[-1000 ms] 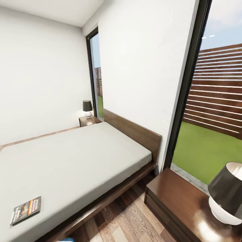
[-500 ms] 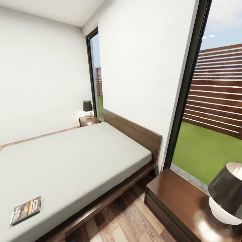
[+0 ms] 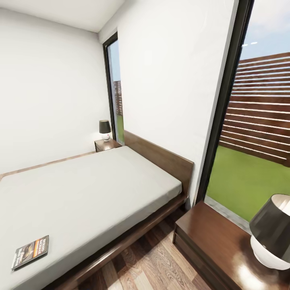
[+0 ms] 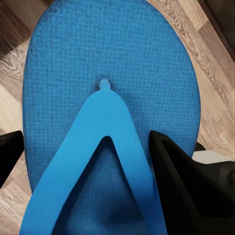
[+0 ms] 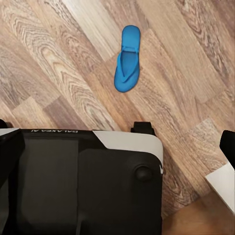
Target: In the bedroom, move the book from the bed onto either nightstand, and place the two sandals side by side next to the bed.
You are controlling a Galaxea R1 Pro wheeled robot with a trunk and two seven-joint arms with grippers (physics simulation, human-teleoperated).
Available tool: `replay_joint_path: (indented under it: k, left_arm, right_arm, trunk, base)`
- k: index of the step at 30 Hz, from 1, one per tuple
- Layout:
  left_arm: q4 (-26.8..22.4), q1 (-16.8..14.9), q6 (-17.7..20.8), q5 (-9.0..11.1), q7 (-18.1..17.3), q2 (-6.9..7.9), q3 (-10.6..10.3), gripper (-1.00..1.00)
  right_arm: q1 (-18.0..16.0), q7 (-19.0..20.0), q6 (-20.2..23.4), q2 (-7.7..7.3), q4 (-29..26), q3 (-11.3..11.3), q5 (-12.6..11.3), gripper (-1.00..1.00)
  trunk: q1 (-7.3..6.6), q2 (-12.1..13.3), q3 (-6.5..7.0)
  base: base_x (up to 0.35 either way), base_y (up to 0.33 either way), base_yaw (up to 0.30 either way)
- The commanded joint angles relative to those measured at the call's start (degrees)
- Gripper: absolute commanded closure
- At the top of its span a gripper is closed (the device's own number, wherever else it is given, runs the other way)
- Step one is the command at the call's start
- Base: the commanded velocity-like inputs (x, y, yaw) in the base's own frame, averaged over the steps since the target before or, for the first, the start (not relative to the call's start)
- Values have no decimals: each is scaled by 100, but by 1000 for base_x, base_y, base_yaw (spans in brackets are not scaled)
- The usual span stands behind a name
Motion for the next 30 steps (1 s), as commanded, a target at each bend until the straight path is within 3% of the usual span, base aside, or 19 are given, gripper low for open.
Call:
replay_joint_path:
  k: [1,22,30]
  left_arm:
    - [-7,-4,25,12,-34,-12,1,100]
    - [-20,-38,23,12,-211,-78,0,100]
    - [-20,-39,22,12,-201,-167,-5,100]
  right_arm:
    - [-1,-22,35,1,-13,15,-10,-100]
    - [-1,-12,34,-15,-35,25,-6,-100]
    - [-1,-11,27,-10,-28,35,-3,-100]
  trunk:
    - [25,-52,-28]
    - [69,-132,-64]
    - [245,-453,-208]
  base:
    - [0,0,0]
    - [0,0,0]
    - [0,0,0]
